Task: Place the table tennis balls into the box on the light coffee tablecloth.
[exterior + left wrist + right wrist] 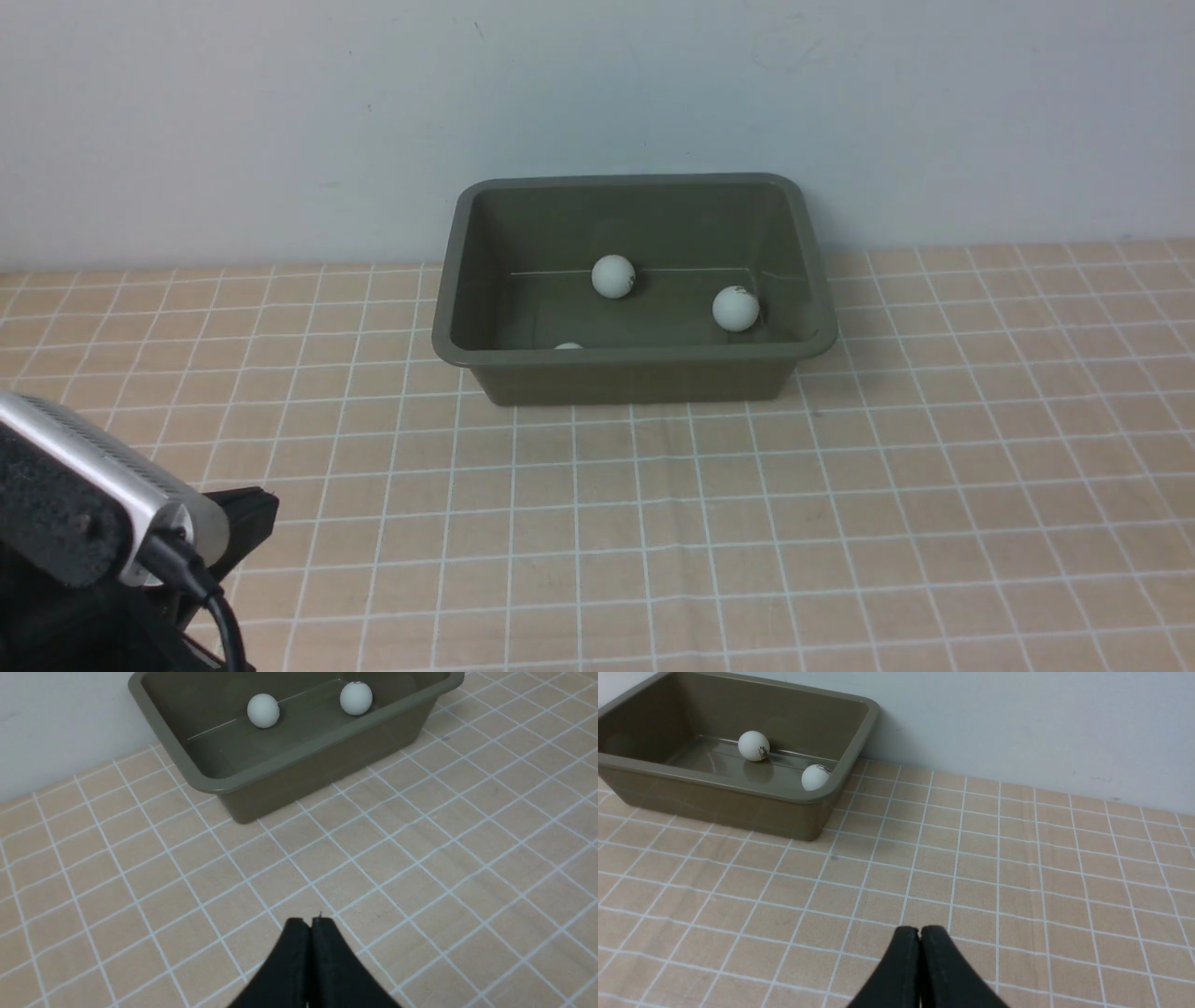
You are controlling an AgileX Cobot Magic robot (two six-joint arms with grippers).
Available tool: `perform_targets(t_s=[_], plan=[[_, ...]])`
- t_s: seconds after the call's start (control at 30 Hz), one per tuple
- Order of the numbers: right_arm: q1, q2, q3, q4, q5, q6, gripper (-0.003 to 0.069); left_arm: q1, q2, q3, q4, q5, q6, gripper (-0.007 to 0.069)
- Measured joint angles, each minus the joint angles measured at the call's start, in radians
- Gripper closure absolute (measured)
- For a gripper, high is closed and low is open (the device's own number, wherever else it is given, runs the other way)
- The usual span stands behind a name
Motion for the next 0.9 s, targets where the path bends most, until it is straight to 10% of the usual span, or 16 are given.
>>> perform_targets(t_s=[0.47,0.9], plan=[[0.0,0.0,0.0,-0.007,0.0,0.001,0.0674,0.385,-0.372,0.291,0.03,-0.086,0.024,0.0693],[0.0,0.0,0.0,-0.007,0.001,0.001,0.0674,0.429,-0.629,0.506,0.022,-0.114,0.024,0.0693]])
